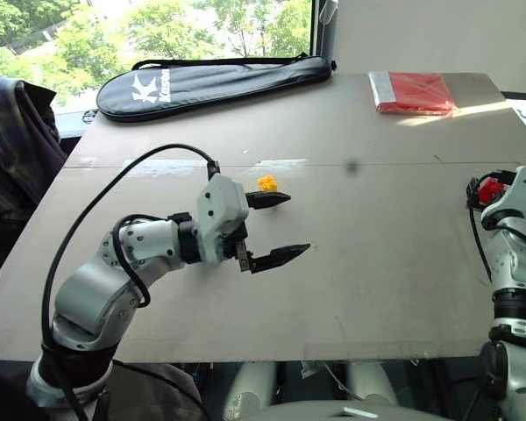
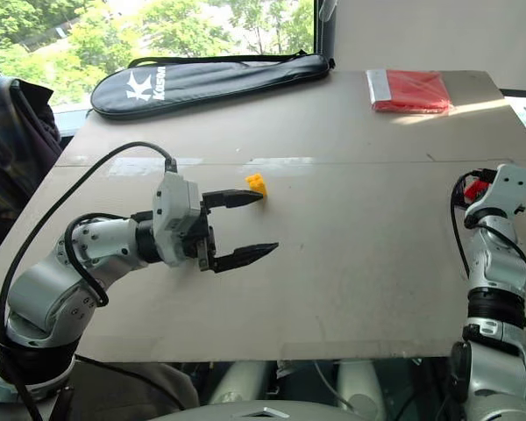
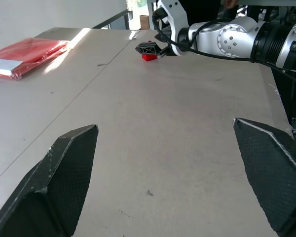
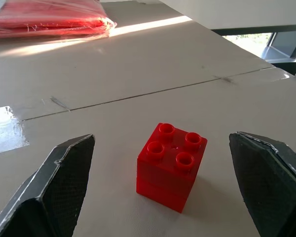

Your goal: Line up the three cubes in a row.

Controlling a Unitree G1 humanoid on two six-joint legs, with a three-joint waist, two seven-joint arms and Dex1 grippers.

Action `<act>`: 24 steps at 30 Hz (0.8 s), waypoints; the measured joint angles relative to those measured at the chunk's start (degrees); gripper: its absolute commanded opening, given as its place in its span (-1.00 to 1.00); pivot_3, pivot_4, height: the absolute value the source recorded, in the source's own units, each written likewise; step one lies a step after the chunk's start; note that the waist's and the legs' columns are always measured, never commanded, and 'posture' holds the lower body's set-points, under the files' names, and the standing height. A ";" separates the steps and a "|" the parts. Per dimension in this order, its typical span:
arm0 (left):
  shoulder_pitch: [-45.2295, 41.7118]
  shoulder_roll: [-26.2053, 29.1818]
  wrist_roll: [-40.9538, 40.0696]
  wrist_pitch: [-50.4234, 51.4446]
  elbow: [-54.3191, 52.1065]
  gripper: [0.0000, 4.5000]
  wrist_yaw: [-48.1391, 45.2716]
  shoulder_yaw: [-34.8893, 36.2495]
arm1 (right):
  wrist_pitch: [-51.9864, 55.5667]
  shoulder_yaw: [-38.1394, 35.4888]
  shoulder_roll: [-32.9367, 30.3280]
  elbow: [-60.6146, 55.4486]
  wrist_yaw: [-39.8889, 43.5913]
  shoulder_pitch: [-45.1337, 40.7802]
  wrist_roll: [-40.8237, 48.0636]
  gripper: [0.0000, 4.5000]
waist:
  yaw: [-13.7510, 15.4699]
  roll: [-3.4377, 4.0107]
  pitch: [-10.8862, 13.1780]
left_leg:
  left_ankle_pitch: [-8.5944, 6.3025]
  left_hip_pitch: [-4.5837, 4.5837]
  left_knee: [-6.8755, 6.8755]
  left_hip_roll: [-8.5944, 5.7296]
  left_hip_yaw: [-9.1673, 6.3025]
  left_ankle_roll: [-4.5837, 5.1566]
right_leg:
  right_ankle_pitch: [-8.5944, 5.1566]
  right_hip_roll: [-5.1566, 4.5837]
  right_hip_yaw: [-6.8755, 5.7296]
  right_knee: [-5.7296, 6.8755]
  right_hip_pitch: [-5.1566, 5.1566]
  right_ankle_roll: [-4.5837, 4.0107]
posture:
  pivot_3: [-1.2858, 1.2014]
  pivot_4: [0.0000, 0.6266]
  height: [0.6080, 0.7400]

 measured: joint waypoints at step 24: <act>2.09 -0.85 1.11 0.57 -0.28 1.00 3.78 -0.66 | -12.23 2.82 -1.36 16.12 9.31 -3.85 -1.12 -0.44 | -1.36 0.00 0.00 | -0.01 0.11 0.00 0.10 0.34 0.04 | 0.04 0.08 0.33 0.02 -0.01 0.05 | 0.03 -0.52 0.31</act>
